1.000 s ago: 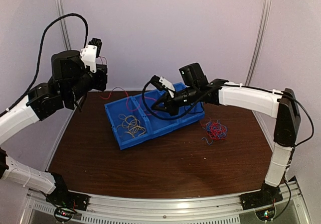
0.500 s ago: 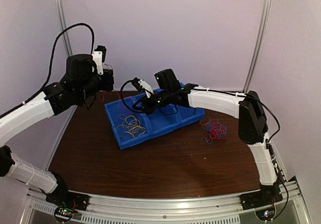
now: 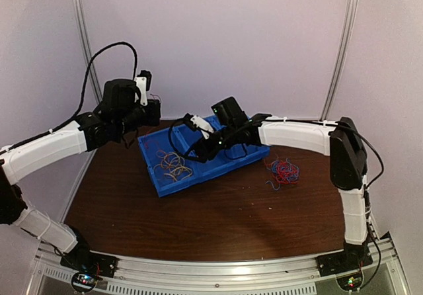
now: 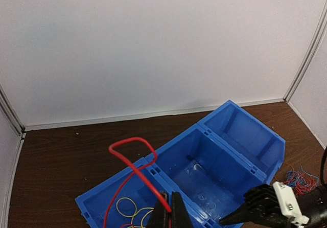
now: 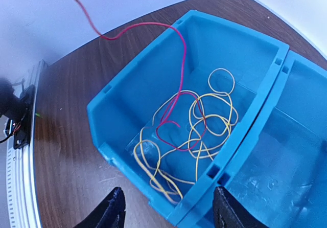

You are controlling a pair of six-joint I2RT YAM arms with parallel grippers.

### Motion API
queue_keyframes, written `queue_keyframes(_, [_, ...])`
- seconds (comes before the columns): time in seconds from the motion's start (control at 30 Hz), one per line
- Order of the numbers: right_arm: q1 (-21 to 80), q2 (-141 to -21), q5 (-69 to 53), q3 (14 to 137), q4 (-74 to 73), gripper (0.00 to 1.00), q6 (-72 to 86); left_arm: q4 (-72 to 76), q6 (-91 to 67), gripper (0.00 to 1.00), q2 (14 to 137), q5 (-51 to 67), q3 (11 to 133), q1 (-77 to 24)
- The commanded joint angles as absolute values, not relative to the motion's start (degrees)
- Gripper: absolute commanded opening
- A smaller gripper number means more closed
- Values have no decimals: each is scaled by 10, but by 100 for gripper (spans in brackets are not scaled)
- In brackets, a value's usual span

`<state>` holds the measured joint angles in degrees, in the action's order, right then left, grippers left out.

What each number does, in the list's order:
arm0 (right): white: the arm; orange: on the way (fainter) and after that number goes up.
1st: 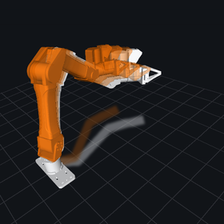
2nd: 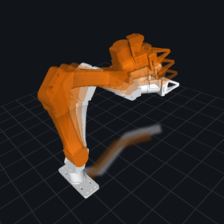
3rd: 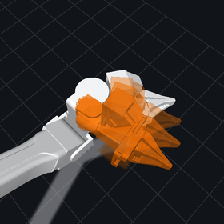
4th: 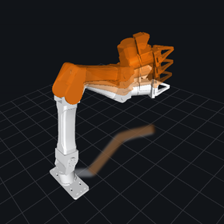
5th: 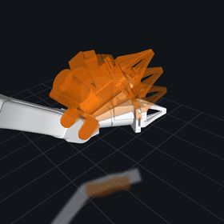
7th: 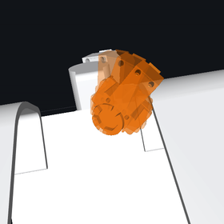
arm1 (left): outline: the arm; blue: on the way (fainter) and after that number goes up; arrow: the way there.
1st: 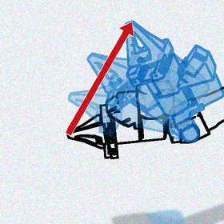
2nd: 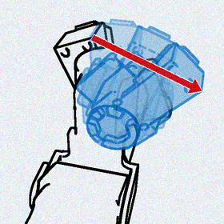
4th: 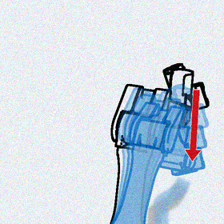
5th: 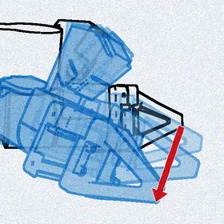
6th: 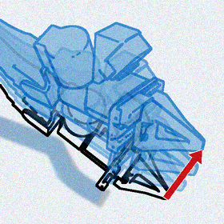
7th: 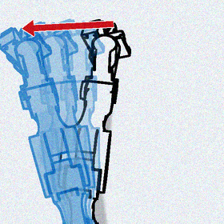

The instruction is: Untangle the cables

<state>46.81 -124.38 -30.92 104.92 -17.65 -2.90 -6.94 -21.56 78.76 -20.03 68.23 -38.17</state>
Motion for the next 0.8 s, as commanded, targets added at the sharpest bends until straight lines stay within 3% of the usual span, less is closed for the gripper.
queue_keyframes(0.0, [449, -1123, -307, 965, -156, 59, -68, -28, -220, 0, 791, -178, 676, -377])
queue_keyframes(0.2, [360, -974, -333, 798, -108, 59, -101, -64, -218, 0, 804, -158, 690, -376])
queue_keyframes(0.4, [187, -838, -382, 609, -52, 60, -120, -102, -238, 0, 792, -101, 673, -376])
queue_keyframes(0.6, [36, -756, -505, 515, 22, 62, -86, -156, -222, 0, 817, -107, 702, -376])
queue_keyframes(0.77, [7, -733, -494, 496, 32, 63, -104, -137, -219, 0, 870, -66, 721, -366])
